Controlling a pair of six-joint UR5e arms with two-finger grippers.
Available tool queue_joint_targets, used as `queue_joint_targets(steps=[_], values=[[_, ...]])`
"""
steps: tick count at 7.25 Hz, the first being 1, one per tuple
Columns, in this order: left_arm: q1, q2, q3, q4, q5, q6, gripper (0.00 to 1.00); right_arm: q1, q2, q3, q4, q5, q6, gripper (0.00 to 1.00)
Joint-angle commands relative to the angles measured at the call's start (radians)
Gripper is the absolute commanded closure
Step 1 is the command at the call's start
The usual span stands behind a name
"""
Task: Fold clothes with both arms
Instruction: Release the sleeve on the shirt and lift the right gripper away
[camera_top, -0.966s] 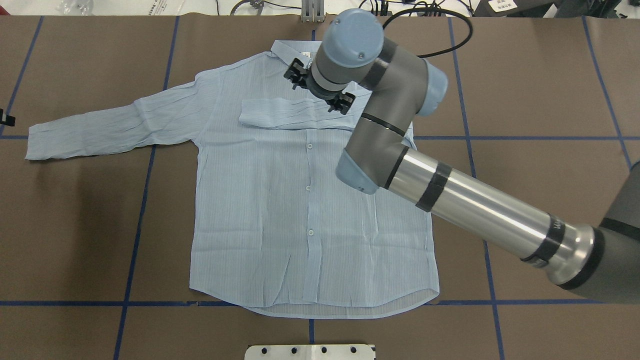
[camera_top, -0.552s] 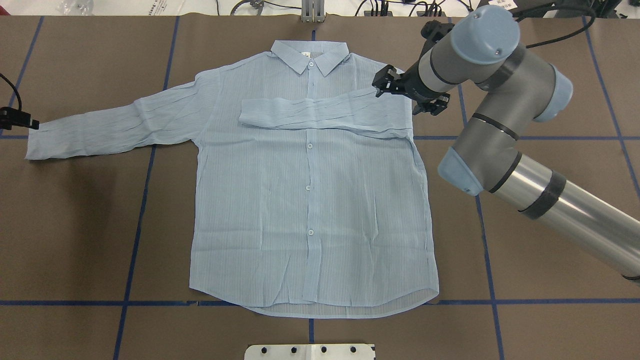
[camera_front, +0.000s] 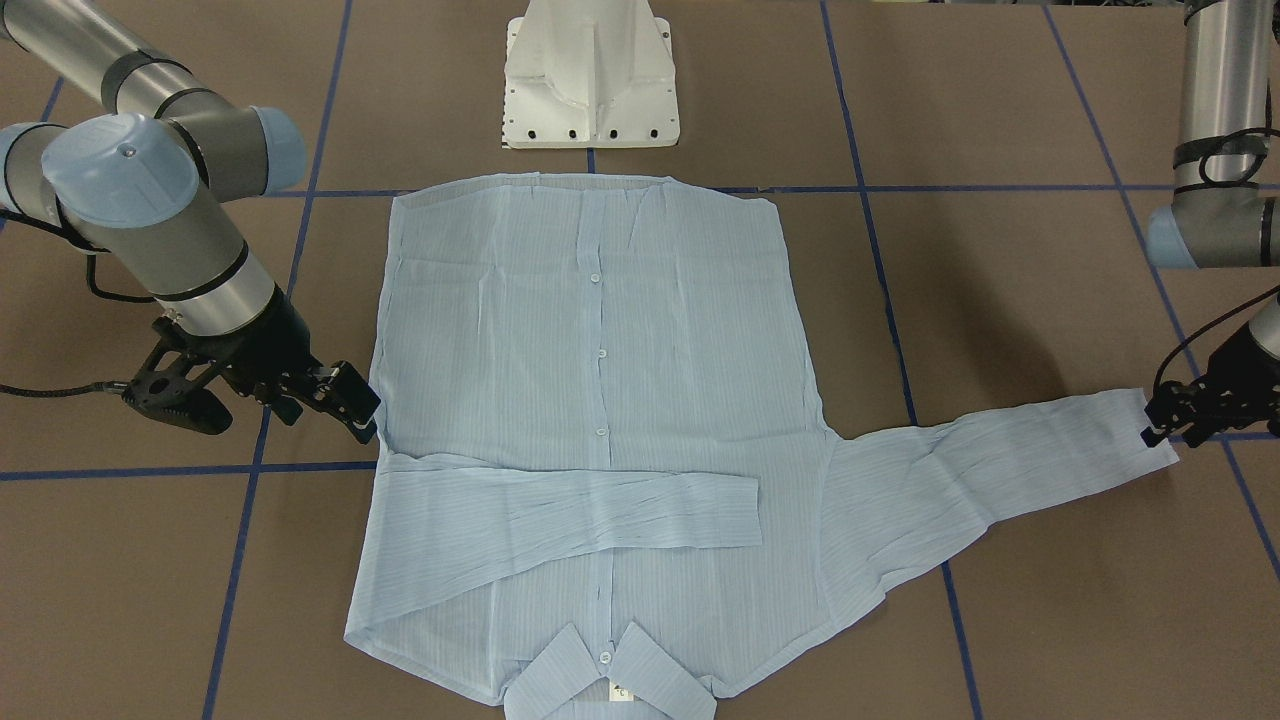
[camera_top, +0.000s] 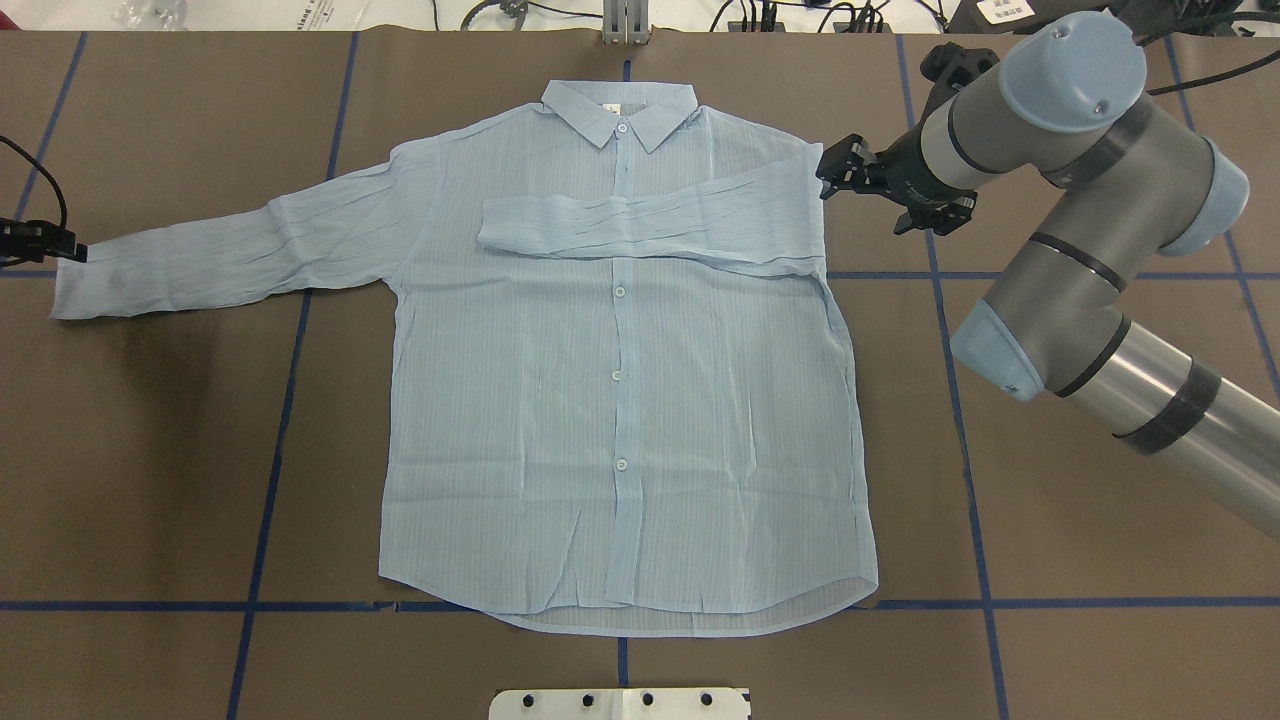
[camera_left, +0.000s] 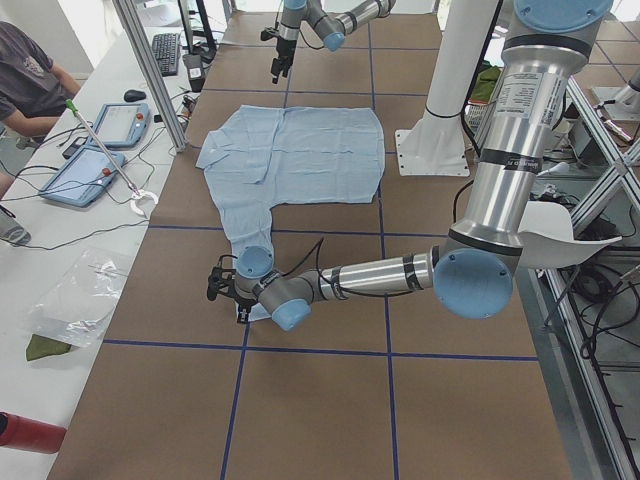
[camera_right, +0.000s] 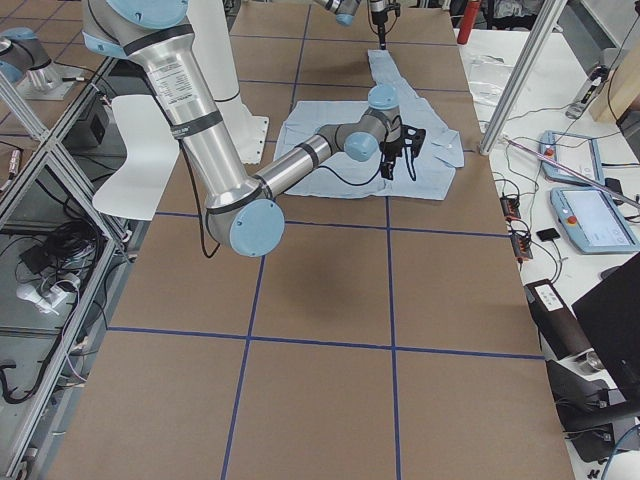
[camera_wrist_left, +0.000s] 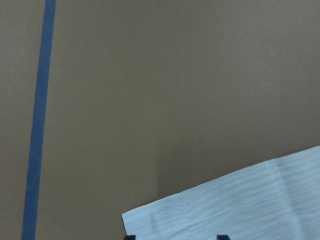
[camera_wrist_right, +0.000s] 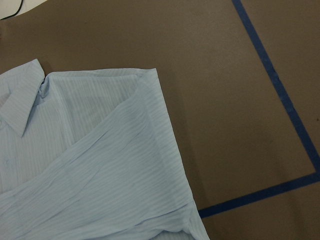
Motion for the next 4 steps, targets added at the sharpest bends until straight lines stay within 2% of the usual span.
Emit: queue_joint_targets(steps=[1, 4], values=[[0.005, -0.011, 0.026, 0.0, 0.03, 0.0, 0.39, 0.001, -0.005, 0.006, -0.001, -0.002, 0.0, 0.01], [0.026, -0.02, 0.028, 0.002, 0.034, -0.002, 0.4, 0.004, -0.026, 0.029, -0.001, 0.001, 0.0, 0.01]])
